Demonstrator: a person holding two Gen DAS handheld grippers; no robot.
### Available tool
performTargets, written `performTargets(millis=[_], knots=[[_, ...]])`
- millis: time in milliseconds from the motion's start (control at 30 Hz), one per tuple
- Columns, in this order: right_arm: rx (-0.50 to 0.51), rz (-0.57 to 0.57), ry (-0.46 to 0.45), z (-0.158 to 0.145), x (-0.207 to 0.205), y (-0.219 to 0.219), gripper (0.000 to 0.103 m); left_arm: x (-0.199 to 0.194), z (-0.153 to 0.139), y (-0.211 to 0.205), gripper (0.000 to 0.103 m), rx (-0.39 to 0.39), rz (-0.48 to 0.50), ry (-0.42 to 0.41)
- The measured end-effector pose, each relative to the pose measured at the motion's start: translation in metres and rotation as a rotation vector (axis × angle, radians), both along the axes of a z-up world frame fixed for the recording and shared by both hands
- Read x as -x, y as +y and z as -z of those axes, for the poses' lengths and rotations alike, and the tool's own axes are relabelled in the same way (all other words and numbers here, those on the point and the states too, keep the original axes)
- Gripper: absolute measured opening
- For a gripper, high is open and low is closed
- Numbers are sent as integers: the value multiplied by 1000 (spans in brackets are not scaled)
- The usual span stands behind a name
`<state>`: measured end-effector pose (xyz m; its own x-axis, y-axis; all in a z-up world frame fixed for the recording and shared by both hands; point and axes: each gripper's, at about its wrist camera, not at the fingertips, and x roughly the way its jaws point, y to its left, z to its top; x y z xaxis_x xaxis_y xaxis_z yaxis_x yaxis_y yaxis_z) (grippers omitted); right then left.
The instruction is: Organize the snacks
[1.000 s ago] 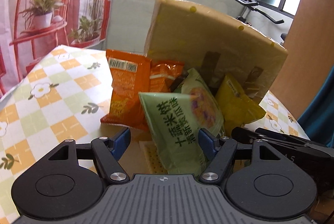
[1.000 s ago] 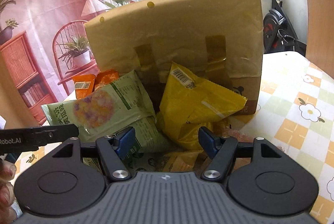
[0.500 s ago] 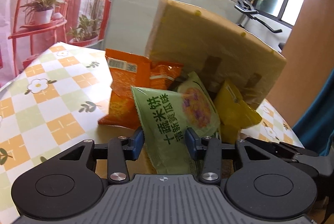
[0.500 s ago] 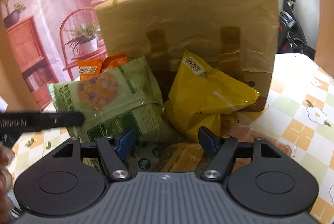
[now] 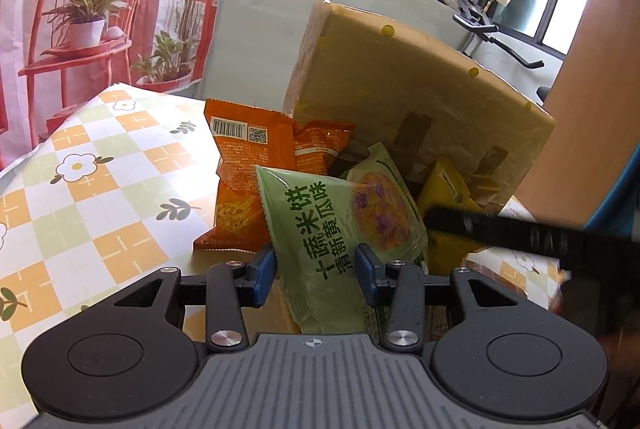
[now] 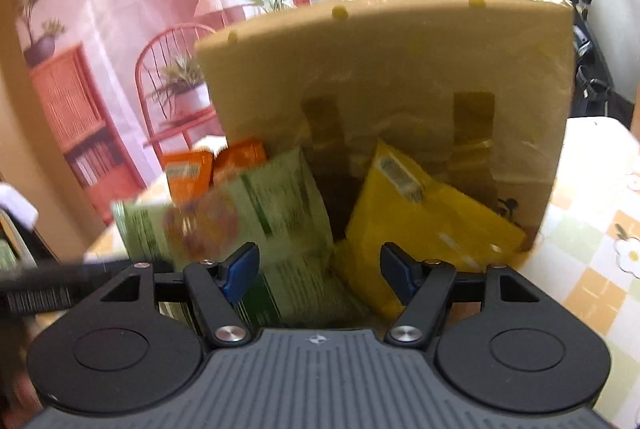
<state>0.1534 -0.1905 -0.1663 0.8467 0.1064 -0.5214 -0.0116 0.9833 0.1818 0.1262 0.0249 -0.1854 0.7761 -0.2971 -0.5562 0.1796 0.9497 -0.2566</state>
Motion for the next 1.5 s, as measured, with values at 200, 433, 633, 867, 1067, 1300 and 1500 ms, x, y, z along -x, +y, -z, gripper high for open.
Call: performTargets(millis=[200, 433, 633, 867, 1067, 1300, 1500], knots=[[-21, -102, 14, -11, -37, 9, 70, -2, 3, 7, 46, 18, -20, 9], [3, -177, 44, -2, -32, 8, 75, -4, 5, 11, 46, 38, -20, 14], [182, -251, 59, 11, -6, 16, 76, -8, 6, 10, 46, 50, -17, 23], [347, -334, 19, 14, 2, 37, 76, -9, 7, 12, 48, 46, -14, 28], [461, -375, 31, 28, 15, 45, 76, -9, 7, 10, 48, 34, -16, 22], [507, -358, 29, 39, 2, 48, 75, -8, 7, 8, 48, 24, -11, 21], [620, -412, 21, 54, -9, 61, 75, -6, 6, 4, 47, 13, 6, 10]])
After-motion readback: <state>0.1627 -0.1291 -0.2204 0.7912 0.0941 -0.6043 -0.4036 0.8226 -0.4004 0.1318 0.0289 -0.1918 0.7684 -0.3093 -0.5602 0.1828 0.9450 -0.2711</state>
